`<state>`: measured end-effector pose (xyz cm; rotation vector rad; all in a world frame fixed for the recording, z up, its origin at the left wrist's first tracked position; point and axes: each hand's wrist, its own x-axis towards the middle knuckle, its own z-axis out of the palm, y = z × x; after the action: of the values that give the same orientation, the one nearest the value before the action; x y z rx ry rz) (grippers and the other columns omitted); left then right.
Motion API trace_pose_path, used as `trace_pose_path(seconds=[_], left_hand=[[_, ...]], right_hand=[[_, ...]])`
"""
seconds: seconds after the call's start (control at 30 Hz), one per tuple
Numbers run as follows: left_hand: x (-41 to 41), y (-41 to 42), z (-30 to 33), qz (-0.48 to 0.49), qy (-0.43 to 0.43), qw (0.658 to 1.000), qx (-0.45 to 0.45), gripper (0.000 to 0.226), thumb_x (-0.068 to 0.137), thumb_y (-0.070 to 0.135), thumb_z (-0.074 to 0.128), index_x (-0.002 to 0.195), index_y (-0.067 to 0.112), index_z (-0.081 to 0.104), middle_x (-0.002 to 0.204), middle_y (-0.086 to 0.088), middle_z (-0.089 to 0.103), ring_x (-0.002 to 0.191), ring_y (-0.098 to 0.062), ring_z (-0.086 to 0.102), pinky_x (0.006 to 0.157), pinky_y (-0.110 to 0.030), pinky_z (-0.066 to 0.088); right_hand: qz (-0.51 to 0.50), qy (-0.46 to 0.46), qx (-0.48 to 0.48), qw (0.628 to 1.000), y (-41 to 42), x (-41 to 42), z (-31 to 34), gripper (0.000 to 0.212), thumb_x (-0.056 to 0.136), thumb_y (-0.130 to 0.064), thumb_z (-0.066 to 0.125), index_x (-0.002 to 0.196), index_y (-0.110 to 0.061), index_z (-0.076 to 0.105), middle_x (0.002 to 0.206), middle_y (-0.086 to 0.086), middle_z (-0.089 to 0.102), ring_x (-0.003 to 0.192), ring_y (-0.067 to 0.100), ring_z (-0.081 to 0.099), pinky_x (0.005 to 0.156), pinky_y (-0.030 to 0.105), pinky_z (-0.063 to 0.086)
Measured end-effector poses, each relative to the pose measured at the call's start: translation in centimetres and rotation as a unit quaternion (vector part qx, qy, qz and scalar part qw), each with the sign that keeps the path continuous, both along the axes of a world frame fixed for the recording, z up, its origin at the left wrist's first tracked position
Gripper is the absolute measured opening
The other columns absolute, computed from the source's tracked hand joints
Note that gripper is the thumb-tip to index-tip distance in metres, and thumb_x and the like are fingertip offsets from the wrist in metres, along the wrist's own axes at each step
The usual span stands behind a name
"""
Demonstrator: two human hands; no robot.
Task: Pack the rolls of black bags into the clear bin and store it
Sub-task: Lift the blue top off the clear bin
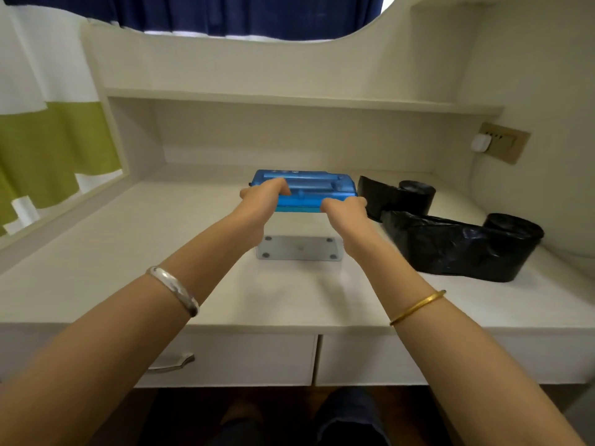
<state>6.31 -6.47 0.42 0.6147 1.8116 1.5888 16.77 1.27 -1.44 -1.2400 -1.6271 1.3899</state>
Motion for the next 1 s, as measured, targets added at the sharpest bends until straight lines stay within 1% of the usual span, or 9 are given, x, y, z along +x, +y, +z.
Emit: trace_pose_path(seconds=[0.1,0.23,0.4,0.47,0.53,0.63,0.73,0.87,1.0], left_hand=[[0.4,-0.8,-0.6,-0.011,-0.007,1.0,0.003,0.063,0.082,0.02,0.056,0.138,0.012,0.029,0.116,-0.006,0.035,0.105,-0.019,0.032,0.086,-0.034,0.025],[0.9,-1.3,-0.8,0.003,-0.03,0.999,0.021,0.063,0.08,0.017,0.057,0.138,0.012,0.03,0.122,-0.008,0.039,0.107,-0.02,0.035,0.087,-0.033,0.024],[1.4,-1.8,-0.8,0.0,-0.046,0.999,0.015,0.065,0.08,0.016,0.056,0.139,0.012,0.028,0.125,-0.009,0.036,0.107,-0.02,0.033,0.086,-0.033,0.025],[1.3,-1.9,-0.9,0.013,-0.009,1.0,0.013,0.073,0.08,0.017,0.057,0.143,0.014,0.021,0.14,-0.011,0.032,0.117,-0.024,0.034,0.09,-0.036,0.029],[1.4,-2.0,-0.6,0.048,0.14,0.989,-0.003,0.086,0.08,0.019,0.059,0.148,0.018,0.007,0.153,-0.011,0.015,0.137,-0.029,0.021,0.107,-0.041,0.026],[1.5,-1.4,1.1,0.009,0.425,0.905,-0.032,0.088,0.079,0.03,0.062,0.149,0.024,0.008,0.157,-0.008,0.007,0.144,-0.029,0.007,0.116,-0.049,0.013],[1.5,0.6,2.6,-0.14,0.577,0.796,-0.119,0.084,0.077,0.042,0.064,0.147,0.025,0.02,0.156,-0.006,0.017,0.143,-0.029,0.011,0.115,-0.046,0.014],[1.8,3.9,2.7,-0.259,0.66,0.678,-0.194,0.085,0.074,0.051,0.066,0.144,0.025,0.026,0.148,-0.003,0.033,0.139,-0.029,0.021,0.113,-0.051,0.007],[1.6,6.4,3.3,-0.299,0.663,0.649,-0.224,0.103,0.069,0.048,0.073,0.148,0.025,0.011,0.147,-0.005,0.036,0.129,-0.029,0.037,0.107,-0.047,0.028]], right_hand=[[0.017,-0.022,0.008,1.0,-1.0,0.9,0.0,0.054,0.092,-0.013,0.049,0.137,-0.007,0.019,0.108,0.009,0.044,0.07,0.009,0.041,0.058,0.021,0.04],[0.036,-0.045,0.008,0.998,-1.3,1.7,0.2,0.054,0.093,-0.016,0.049,0.137,-0.007,0.019,0.094,0.006,0.043,0.079,0.011,0.043,0.069,0.03,0.039],[0.063,-0.078,0.05,0.994,0.0,2.4,-0.2,0.05,0.093,-0.015,0.05,0.135,-0.006,0.024,0.078,-0.001,0.039,0.065,0.009,0.04,0.055,0.019,0.038],[0.077,-0.101,0.081,0.989,0.7,3.0,-0.5,0.047,0.092,-0.013,0.053,0.131,-0.007,0.028,0.08,-0.002,0.042,0.068,0.009,0.044,0.055,0.017,0.04],[0.093,-0.116,0.095,0.984,1.8,3.5,-0.9,0.046,0.087,-0.009,0.06,0.127,-0.008,0.036,0.083,-0.004,0.045,0.072,0.009,0.047,0.057,0.017,0.042],[0.158,-0.139,0.056,0.976,3.5,3.9,-1.6,0.057,0.081,-0.011,0.07,0.13,-0.016,0.039,0.104,-0.003,0.047,0.095,0.012,0.048,0.082,0.029,0.046],[0.227,-0.103,0.004,0.969,4.9,3.8,-2.4,0.071,0.079,-0.005,0.07,0.138,-0.024,0.034,0.124,-0.005,0.039,0.118,0.018,0.037,0.105,0.041,0.031],[0.274,-0.017,-0.021,0.961,6.1,3.3,-3.6,0.079,0.078,0.005,0.067,0.141,-0.026,0.031,0.134,0.0,0.041,0.127,0.022,0.039,0.105,0.04,0.034],[0.294,-0.021,-0.026,0.955,7.1,3.2,-4.2,0.085,0.075,0.002,0.071,0.143,-0.028,0.028,0.134,0.003,0.043,0.12,0.022,0.046,0.088,0.032,0.048]])
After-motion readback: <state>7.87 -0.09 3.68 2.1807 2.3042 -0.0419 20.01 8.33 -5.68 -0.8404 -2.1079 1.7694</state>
